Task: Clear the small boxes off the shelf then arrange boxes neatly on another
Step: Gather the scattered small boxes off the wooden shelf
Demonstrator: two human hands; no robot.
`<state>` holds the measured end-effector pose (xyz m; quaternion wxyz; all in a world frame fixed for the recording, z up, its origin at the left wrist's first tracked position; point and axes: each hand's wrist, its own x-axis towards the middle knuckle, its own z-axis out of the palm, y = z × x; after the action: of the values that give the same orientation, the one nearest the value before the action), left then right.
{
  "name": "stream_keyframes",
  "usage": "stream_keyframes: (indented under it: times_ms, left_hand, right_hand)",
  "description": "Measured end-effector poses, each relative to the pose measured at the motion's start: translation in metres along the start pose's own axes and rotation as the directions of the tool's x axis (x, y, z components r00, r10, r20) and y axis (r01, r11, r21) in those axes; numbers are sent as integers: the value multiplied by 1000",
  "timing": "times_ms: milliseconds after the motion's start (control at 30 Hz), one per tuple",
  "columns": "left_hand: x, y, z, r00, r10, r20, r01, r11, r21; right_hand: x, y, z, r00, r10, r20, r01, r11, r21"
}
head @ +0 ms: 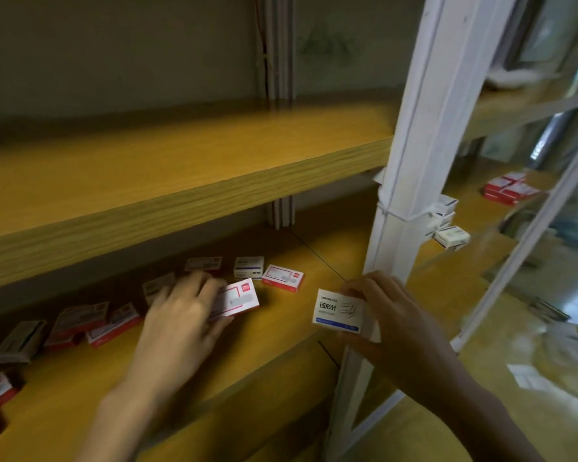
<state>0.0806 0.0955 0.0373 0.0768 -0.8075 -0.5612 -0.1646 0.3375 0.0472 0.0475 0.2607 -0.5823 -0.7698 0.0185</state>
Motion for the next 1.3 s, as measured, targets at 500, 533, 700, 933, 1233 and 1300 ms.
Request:
stream_keyframes:
  times_ms: [500, 533, 700, 933, 1233, 1300]
  left_hand:
    - [1, 175, -12, 999, 17, 40, -16, 1000, -24]
    - [2, 188, -10, 999, 5, 35, -3, 999, -49]
    - [11, 259, 10, 999, -36, 13, 37, 996, -83]
    - [51, 338, 26, 1000, -15, 3, 15, 996, -86]
    - [122, 381, 63, 998, -60, -8, 60, 998, -13]
    - [142, 387, 74, 995, -94, -11, 94, 996, -10]
  right_hand:
    - [-73, 155, -95, 998, 63, -2, -63, 997, -54]
    - [-78, 171, -103, 998, 55, -9, -56, 997, -59]
    - [-97, 245, -137, 1000, 1, -5, -1, 999, -52]
    - [-101, 322, -164, 1000, 2, -6, -2, 999, -36]
    - [-58, 411, -163, 997, -9, 78, 7, 1000, 27]
    - [-39, 430, -157, 995, -28, 92, 23, 998, 61]
